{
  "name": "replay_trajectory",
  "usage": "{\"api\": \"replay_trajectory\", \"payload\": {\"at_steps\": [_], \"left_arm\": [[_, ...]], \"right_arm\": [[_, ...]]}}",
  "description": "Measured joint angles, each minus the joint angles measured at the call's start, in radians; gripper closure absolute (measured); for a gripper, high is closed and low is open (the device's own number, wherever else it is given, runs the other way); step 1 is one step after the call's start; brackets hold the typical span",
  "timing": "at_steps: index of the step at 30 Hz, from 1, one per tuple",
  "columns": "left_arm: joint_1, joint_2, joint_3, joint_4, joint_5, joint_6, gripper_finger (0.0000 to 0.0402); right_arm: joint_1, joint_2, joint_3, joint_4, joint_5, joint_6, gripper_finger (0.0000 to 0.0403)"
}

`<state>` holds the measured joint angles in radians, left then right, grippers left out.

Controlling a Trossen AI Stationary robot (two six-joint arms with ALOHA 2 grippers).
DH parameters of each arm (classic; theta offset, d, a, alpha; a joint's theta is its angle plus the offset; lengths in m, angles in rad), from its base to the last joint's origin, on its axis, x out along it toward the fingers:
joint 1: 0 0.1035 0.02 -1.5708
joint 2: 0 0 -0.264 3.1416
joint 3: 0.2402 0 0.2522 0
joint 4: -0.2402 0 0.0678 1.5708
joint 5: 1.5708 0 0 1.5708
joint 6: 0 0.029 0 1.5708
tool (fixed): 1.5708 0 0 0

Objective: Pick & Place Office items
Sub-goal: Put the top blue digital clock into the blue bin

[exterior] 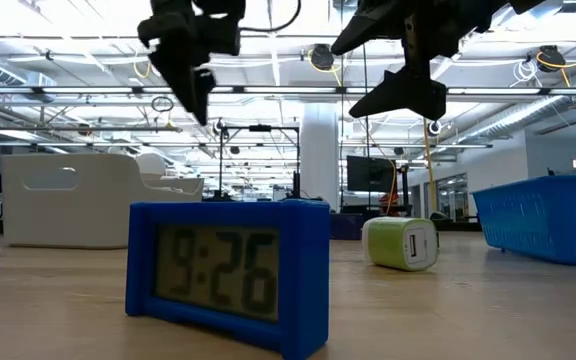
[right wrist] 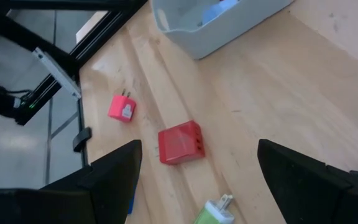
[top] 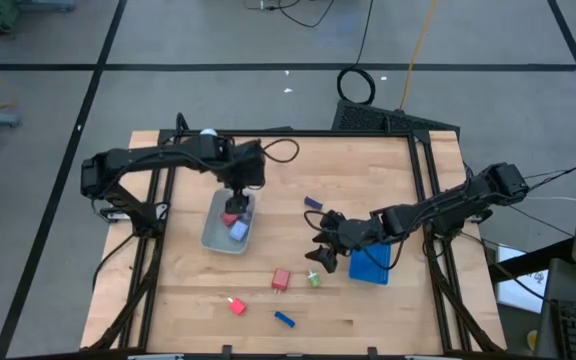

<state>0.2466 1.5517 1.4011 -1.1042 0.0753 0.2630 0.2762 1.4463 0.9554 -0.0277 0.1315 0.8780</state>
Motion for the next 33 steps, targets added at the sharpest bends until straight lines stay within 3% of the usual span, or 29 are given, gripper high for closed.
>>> {"api": "replay_trajectory", "payload": {"at_steps": [7, 12, 15, 18, 24, 33], "left_arm": [[0.016, 0.014, 0.01, 0.216, 0.043, 0.122, 0.0122], [0.026, 0.047, 0.019, 0.254, 0.055, 0.051, 0.0141], [0.021, 0.045, 0.026, 0.236, 0.057, -0.038, 0.0151], [0.01, 0.027, 0.029, 0.262, 0.057, -0.106, 0.0159], [-0.011, 0.002, 0.086, 0.3, 0.113, -0.217, 0.0167], [-0.036, 0.004, 0.138, 0.305, 0.118, -0.314, 0.0159]], "right_arm": [[-0.002, 0.0, 0.0, 0.008, 0.001, 0.073, 0.0092], [-0.006, -0.048, -0.001, 0.132, 0.006, 0.078, 0.0092], [-0.043, -0.134, 0.0, 0.085, 0.006, 0.034, 0.0092], [-0.136, -0.232, 0.008, -0.123, -0.021, 0.015, 0.0095], [-0.387, -0.277, 0.144, -0.568, -0.3, -0.181, 0.0109], [-0.576, -0.069, 0.401, -0.945, -0.398, -0.387, 0.0121]]}}
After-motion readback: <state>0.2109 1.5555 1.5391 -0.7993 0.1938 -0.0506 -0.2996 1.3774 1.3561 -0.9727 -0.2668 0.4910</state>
